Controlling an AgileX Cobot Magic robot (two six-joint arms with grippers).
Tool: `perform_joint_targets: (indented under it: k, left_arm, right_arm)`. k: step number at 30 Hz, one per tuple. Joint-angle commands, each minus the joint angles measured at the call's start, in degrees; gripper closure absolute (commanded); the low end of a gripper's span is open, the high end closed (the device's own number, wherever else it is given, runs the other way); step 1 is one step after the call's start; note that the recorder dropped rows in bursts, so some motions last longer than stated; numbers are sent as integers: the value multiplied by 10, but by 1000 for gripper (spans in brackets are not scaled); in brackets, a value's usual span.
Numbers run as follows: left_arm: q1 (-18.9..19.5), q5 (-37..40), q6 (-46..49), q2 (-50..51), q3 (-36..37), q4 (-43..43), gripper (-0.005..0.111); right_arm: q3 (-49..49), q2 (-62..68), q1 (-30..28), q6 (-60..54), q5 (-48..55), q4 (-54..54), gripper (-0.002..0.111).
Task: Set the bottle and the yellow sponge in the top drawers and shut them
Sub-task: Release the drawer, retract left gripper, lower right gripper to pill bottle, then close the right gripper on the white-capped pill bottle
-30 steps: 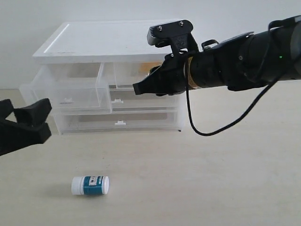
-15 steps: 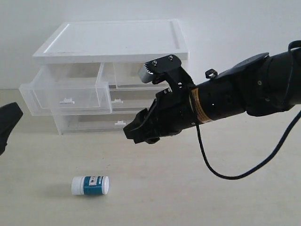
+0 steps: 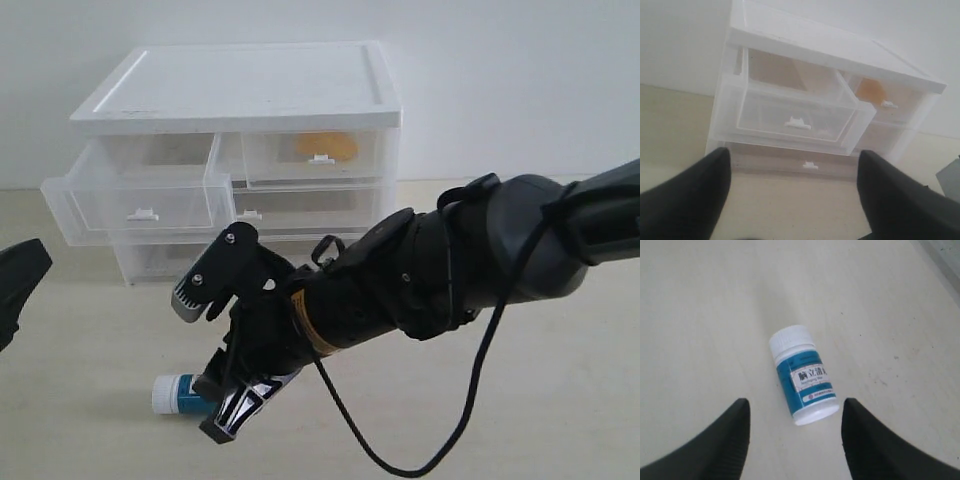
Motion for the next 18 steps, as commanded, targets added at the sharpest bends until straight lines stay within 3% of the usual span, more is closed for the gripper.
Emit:
perform_joint_targets:
  k: [1,18]
  left_arm:
    - [-1,-13,8,-3,3,-2,41]
    - [-1,-17,34,-3,3,-19,41]
  right_arm:
    - [-30,16,1,-9,-3,0,58]
    - [-103,118,34,-34,-3,0,58]
